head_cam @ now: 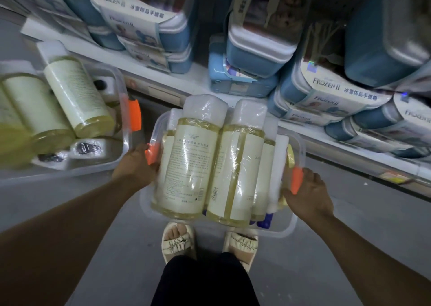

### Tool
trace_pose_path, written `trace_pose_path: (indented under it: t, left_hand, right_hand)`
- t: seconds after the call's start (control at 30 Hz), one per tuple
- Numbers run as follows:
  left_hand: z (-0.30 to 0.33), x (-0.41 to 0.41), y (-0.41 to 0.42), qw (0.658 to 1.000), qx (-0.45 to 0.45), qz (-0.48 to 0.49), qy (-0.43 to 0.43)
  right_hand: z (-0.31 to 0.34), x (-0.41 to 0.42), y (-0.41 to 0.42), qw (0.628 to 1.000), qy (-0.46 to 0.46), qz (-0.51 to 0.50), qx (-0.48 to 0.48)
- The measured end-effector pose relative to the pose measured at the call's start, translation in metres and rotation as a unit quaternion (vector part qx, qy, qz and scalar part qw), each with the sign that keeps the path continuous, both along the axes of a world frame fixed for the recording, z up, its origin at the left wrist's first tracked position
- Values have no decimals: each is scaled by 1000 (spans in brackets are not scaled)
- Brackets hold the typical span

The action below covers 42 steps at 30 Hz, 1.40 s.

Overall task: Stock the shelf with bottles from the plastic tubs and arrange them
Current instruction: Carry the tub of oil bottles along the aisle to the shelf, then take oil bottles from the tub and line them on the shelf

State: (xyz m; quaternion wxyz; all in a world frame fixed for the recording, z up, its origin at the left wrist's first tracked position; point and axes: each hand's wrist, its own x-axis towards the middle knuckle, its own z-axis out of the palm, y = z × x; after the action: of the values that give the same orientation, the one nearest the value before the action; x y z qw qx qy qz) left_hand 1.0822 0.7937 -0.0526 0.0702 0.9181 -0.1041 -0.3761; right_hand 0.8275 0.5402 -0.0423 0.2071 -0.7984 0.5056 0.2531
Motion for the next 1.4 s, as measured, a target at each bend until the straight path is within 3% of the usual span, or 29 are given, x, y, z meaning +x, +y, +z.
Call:
trace_pose_path:
  t: [0.17,0.73,1.4]
  left_hand:
    - [41,-5,11,999,1,-45,-1]
    - [218,-8,22,999,-11,-23,20]
    - [289,39,138,982,-25,185,-40]
  right_hand:
    - [51,16,7,998,-15,66,-16]
    - [225,92,50,998,-46,32,21]
    - [260,224,153,969,-125,193,90]
